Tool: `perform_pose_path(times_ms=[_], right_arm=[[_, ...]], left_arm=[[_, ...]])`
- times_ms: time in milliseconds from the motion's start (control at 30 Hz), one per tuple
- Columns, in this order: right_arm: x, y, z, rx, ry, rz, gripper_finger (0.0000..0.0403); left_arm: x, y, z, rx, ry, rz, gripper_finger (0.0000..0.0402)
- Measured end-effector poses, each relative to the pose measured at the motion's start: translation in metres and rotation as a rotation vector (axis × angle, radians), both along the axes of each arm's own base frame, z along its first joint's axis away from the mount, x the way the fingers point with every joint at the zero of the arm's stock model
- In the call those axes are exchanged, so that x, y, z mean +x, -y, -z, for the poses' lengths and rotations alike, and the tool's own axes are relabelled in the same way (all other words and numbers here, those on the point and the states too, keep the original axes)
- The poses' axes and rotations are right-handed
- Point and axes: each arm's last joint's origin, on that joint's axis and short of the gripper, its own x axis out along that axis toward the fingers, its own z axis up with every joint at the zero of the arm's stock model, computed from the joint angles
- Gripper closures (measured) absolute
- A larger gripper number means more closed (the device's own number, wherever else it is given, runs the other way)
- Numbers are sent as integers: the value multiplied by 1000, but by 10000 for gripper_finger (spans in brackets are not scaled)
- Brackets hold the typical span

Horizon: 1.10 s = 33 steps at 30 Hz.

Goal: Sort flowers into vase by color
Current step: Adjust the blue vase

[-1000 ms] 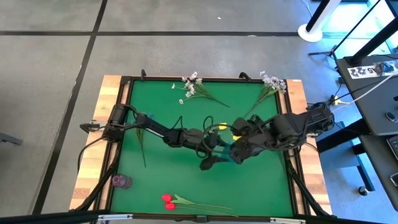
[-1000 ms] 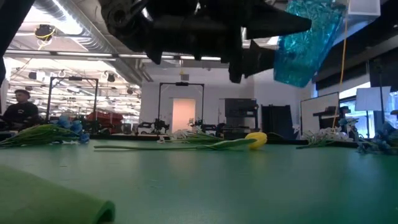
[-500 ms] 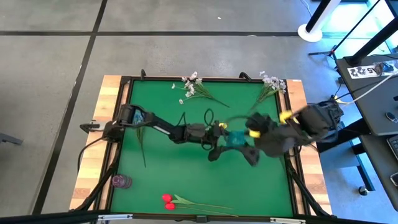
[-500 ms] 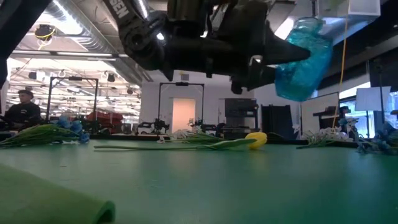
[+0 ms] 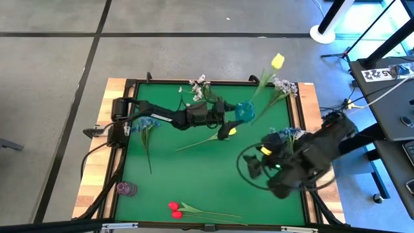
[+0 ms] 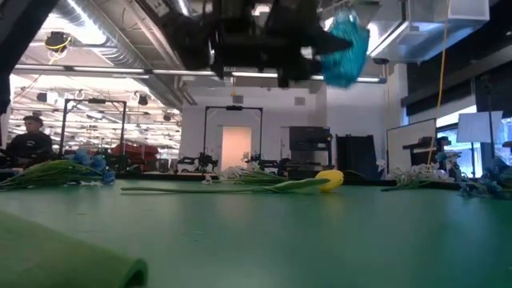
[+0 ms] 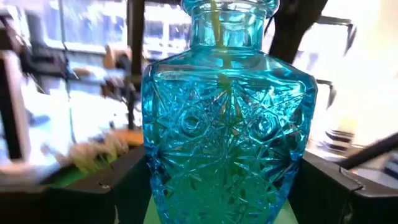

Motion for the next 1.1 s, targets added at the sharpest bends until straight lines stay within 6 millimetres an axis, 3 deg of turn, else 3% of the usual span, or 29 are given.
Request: perform_pose_path(times_ms=[167, 433, 600, 767, 933, 1100], right_arm=[[20, 25, 33, -236, 52, 191, 78], [41, 80, 24, -533, 49, 325, 78], [47, 103, 14, -615, 15, 371, 70], [56, 123, 7, -506, -70, 336, 28], [72, 124, -6, -563, -127, 130, 5], [72, 139, -20, -554, -87, 185, 9]], left_arm=[[-13, 5, -36, 97, 56, -98, 109], [-31, 0, -70, 175, 76, -272, 109], [-34, -1, -75, 175, 66, -292, 109], [-35, -4, -75, 171, 57, -307, 109], [-36, -10, -75, 162, 62, -321, 109], [-36, -10, -77, 160, 72, -321, 109]])
